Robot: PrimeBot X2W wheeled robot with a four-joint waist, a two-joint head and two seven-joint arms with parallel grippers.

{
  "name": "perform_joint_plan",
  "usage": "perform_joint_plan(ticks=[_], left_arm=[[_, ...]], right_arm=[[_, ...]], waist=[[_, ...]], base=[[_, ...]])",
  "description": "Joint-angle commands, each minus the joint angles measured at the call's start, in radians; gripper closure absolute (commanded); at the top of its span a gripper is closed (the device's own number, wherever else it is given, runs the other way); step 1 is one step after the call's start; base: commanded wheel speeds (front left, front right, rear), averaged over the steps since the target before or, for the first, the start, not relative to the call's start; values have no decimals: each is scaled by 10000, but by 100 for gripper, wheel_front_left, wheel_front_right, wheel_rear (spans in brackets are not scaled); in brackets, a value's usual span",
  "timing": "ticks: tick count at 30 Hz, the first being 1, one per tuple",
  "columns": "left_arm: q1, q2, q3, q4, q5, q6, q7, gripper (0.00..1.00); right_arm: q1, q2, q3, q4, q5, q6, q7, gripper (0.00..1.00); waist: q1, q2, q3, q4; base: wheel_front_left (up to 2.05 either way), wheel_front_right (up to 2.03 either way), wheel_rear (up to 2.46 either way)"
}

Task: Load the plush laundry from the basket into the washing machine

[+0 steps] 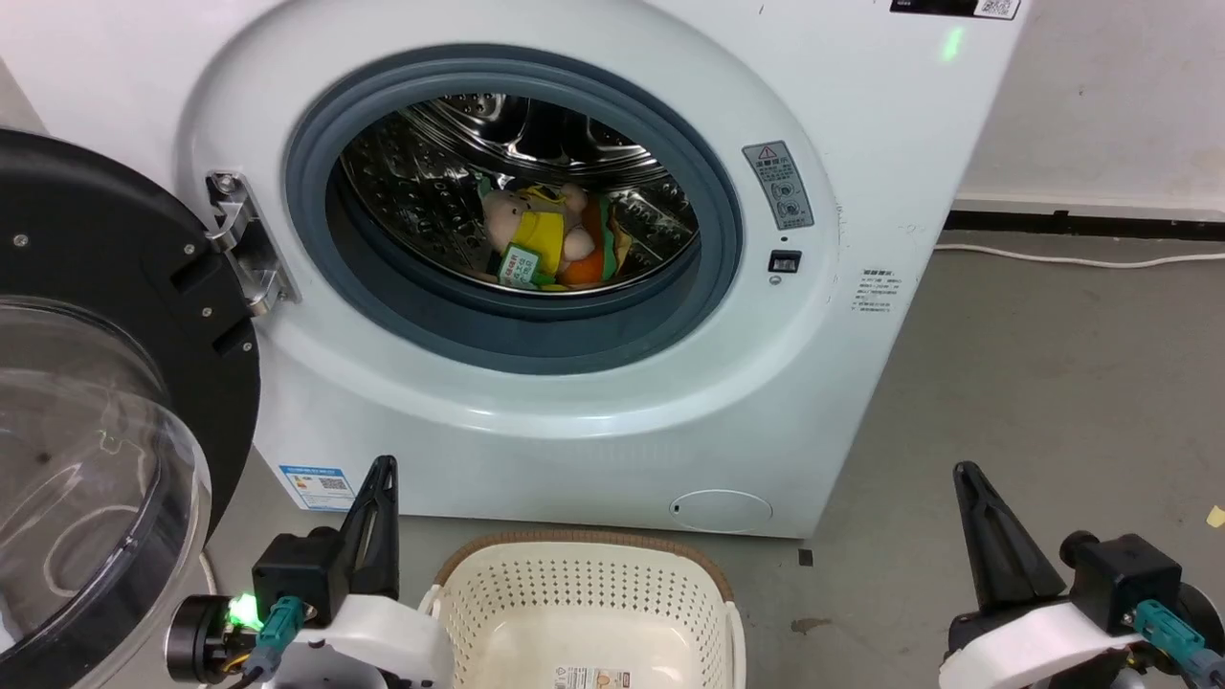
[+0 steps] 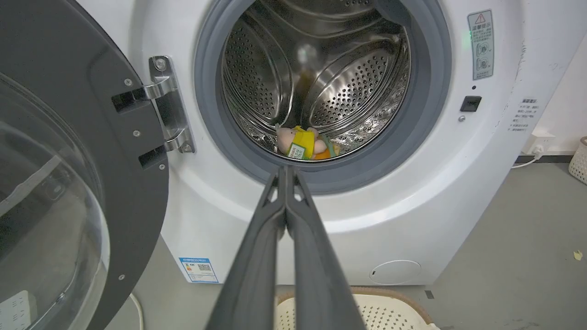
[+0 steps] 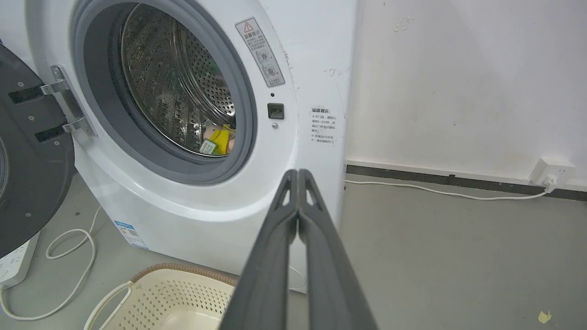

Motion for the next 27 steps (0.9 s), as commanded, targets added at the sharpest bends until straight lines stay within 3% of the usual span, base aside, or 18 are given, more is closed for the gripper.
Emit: perform_joint_plan(ticks=[1, 27], left_arm=[[121, -4, 79, -62, 82, -2, 62, 100], [190, -51, 301, -166, 321, -3, 573, 100]], right_arm=[[-128, -10, -26, 39, -122, -4, 70, 100], [-186, -14, -39, 137, -634, -6, 583, 100]], waist=[[0, -1, -14, -6], [0, -1, -200, -78]], base=[[0, 0, 0], [0, 0, 0]])
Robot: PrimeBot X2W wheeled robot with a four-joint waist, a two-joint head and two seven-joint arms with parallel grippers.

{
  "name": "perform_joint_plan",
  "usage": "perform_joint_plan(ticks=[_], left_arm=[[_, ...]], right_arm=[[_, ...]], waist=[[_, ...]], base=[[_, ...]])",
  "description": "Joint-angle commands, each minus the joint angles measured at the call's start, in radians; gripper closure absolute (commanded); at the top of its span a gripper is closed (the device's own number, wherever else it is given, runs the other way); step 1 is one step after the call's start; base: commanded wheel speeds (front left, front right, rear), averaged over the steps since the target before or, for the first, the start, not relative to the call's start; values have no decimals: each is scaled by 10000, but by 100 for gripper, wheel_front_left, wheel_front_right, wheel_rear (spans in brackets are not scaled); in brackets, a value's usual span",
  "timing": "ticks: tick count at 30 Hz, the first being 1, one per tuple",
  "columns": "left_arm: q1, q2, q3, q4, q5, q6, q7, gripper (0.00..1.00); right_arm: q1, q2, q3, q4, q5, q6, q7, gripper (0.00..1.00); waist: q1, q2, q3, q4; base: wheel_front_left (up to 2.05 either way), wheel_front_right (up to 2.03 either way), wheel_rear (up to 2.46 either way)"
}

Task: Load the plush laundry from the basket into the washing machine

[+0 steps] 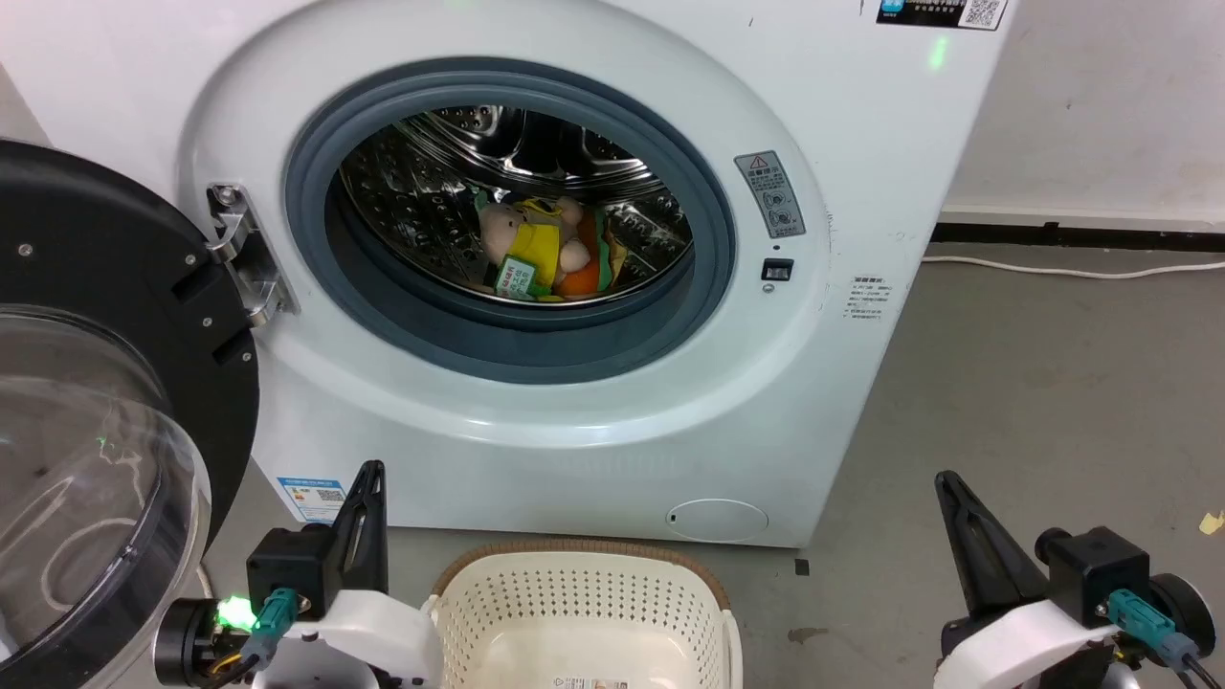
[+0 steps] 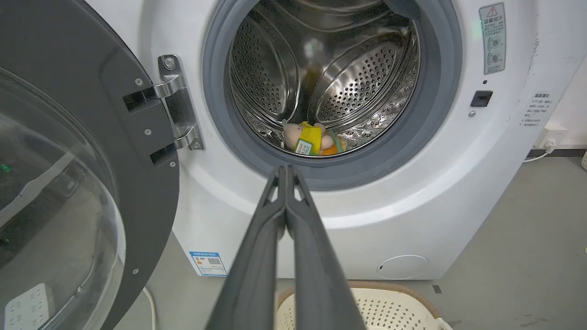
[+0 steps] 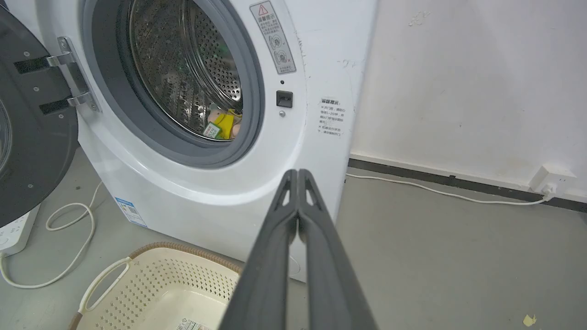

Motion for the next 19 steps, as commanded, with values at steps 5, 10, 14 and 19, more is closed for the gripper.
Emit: perform_joint_plan(ticks=[5, 10, 14, 19], left_arm=[[172, -15, 87, -76, 160, -3, 136, 100], [186, -24, 131, -96, 208, -3, 239, 100], [197, -32, 167, -113, 247, -3, 321, 100], [200, -34, 177, -118, 258, -3, 344, 100]], right_arm=[[-119, -14, -26, 57, -161, -9, 147, 100], [-130, -15, -29, 77, -263, -9, 250, 100], [-140, -16, -31, 92, -345, -9, 332, 100], [-142, -16, -32, 97, -369, -9, 356, 100]], waist=[[0, 0, -39, -15], [0, 0, -76, -30], [0, 0, -106, -42], [0, 0, -114, -45]], base=[[0, 0, 0], [0, 0, 0], [0, 0, 0], [0, 0, 0]])
